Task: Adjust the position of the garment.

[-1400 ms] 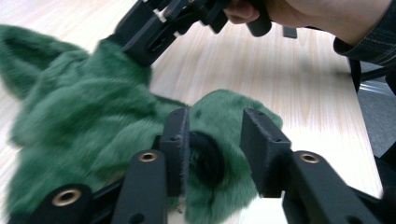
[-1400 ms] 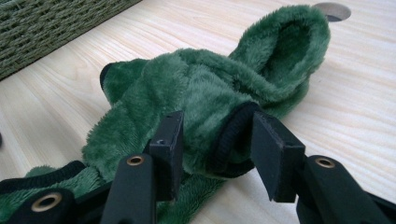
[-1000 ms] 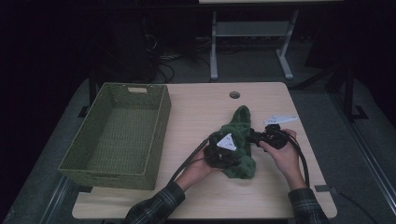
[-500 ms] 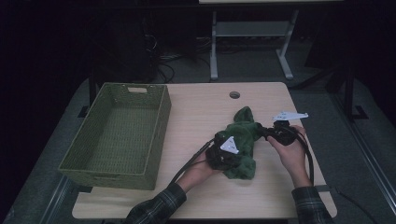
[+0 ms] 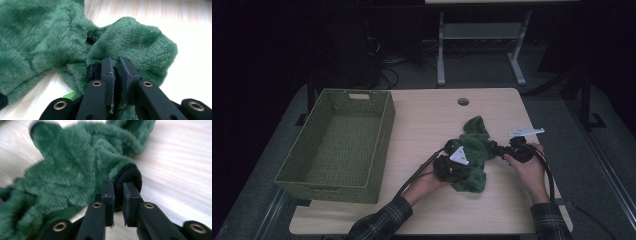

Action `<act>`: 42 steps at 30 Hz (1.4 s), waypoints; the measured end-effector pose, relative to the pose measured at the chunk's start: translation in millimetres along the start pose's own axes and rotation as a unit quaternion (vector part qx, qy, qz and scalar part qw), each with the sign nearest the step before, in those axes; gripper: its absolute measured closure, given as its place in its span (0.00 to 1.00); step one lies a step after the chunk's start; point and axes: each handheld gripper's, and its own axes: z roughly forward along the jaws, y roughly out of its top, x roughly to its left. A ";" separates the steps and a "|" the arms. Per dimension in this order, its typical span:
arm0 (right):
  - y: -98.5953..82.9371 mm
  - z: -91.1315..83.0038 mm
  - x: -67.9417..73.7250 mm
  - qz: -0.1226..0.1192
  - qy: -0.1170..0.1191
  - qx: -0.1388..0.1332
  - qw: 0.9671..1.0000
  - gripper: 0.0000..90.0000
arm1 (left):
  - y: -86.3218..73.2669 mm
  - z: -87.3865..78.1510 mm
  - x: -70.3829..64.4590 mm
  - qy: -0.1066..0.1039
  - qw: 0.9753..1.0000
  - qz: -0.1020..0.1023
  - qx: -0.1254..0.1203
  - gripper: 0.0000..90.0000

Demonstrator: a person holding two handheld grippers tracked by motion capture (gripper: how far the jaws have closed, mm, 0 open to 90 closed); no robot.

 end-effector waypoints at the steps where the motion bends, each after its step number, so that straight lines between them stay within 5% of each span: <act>1: 1.9 -3.7 0.6 0.001 0.002 -0.005 1.000 0.84 | 0.2 0.1 0.2 0.000 1.000 0.000 0.001 0.91; 9: 18.7 -21.4 0.7 -0.006 0.009 -0.040 0.999 0.74 | -0.7 1.1 2.4 -0.005 1.000 -0.008 0.002 0.92; 17: 53.5 -12.7 -2.4 -0.025 0.002 -0.050 0.998 0.73 | -1.4 1.2 4.4 -0.009 1.000 -0.009 0.005 0.92; 24: 87.4 12.6 -11.4 -0.035 0.005 -0.034 0.999 0.68 | -1.3 1.9 3.1 -0.006 1.000 -0.015 0.001 0.92; 29: 99.4 39.8 -27.2 -0.021 0.005 -0.020 1.000 0.65 | -1.6 2.0 2.8 -0.007 1.000 -0.018 0.000 0.92; 36: 102.2 68.3 -49.2 -0.001 0.017 -0.010 1.000 0.59 | -1.9 2.0 3.2 -0.009 1.000 -0.021 0.000 0.92; 42: 97.9 87.6 -48.6 -0.009 0.023 0.020 0.999 0.58 | -1.7 1.9 3.3 -0.008 1.000 -0.017 0.000 0.92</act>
